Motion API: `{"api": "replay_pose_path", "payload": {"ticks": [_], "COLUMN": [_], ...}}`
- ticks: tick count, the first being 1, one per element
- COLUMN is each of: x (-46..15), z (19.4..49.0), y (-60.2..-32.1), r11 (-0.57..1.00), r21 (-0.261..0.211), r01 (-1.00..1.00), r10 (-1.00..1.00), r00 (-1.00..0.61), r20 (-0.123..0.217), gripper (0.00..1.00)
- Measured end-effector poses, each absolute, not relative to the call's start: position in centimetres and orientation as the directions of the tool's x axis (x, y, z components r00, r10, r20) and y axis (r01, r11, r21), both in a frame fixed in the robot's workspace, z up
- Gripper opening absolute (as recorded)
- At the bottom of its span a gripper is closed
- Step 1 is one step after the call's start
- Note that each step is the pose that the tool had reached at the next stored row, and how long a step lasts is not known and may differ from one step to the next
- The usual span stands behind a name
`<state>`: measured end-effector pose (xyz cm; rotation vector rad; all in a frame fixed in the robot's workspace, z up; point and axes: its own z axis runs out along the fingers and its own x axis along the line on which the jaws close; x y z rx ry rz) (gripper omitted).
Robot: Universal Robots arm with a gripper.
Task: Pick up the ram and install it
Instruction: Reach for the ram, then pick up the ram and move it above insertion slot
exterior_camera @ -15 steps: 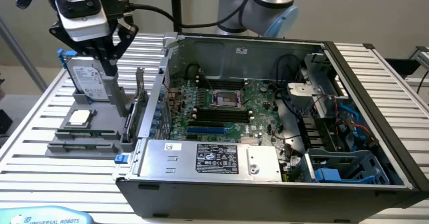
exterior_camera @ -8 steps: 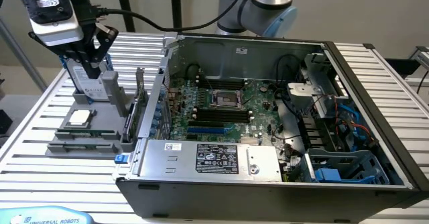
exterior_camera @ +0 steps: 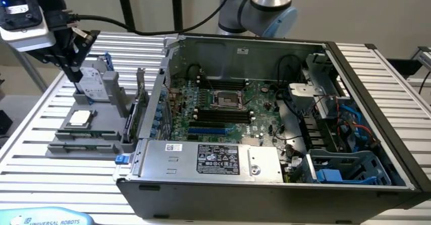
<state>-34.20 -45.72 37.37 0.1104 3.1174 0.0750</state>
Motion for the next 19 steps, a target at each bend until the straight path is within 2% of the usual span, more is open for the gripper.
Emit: {"api": "replay_pose_path", "payload": {"ticks": [9, 19], "x": [-38.2, -38.3], "z": [36.5, 36.5], "y": [-45.7, -45.7], "r11": [0.996, 0.996], "r21": [0.049, 0.049], "r01": [0.07, 0.07], "r10": [0.071, 0.071], "r00": [-0.997, -0.997], "r20": [-0.02, -0.02], "gripper": [0.11, 0.11]}}
